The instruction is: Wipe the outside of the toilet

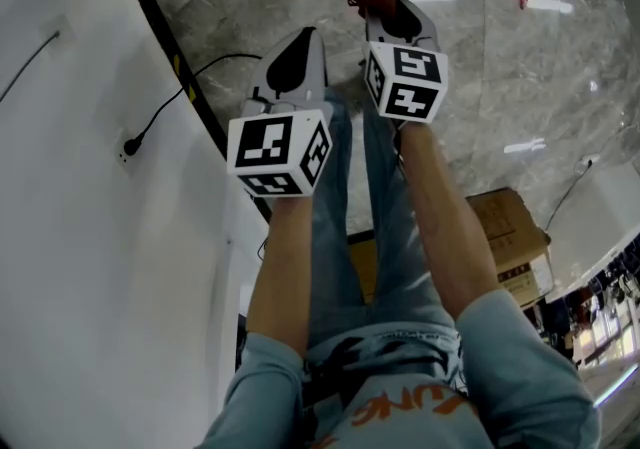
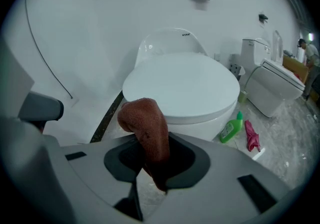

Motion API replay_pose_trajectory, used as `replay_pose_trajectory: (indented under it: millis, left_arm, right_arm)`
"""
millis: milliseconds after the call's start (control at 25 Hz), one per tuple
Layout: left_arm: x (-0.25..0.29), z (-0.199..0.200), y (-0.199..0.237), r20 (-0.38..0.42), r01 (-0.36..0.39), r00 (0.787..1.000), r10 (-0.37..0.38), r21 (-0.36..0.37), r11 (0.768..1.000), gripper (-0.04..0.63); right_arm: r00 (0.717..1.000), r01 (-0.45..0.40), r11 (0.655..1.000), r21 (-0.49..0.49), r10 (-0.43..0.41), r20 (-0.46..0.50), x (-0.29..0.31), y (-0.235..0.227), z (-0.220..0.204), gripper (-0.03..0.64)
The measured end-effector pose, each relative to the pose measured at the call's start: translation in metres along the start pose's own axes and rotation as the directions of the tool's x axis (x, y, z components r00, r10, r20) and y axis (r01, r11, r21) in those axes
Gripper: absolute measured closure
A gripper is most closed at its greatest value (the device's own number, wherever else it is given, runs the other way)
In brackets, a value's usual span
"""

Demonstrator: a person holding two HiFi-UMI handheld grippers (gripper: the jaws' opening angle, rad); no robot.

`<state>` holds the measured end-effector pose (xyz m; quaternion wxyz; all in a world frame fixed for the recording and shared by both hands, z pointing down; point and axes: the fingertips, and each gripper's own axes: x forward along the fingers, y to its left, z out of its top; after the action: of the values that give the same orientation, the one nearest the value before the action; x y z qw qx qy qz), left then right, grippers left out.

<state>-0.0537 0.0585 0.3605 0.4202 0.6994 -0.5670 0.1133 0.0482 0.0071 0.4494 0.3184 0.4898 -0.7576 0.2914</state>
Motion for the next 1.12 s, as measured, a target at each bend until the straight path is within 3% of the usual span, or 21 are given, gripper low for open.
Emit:
replay_pose_trajectory:
  millis: [720, 1120]
  left_arm:
    - [0.065, -0.003, -0.091, -0.063, 0.056, 0.997, -0.054, 0.035, 0.998, 0.598]
    - [0.097, -0.02, -0.129, -0.098, 0.05, 0.994, -0.052, -0.024, 0.998, 0.598]
  right_arm:
    - [0.999, 0.041, 0.998, 0.044, -0.04, -0.033, -0.015, -0.106, -0.005, 0.52]
    - [0.996, 0.011, 1.0, -0.009, -0.012, -0.083, -0.002, -0.152, -0.001, 0.518]
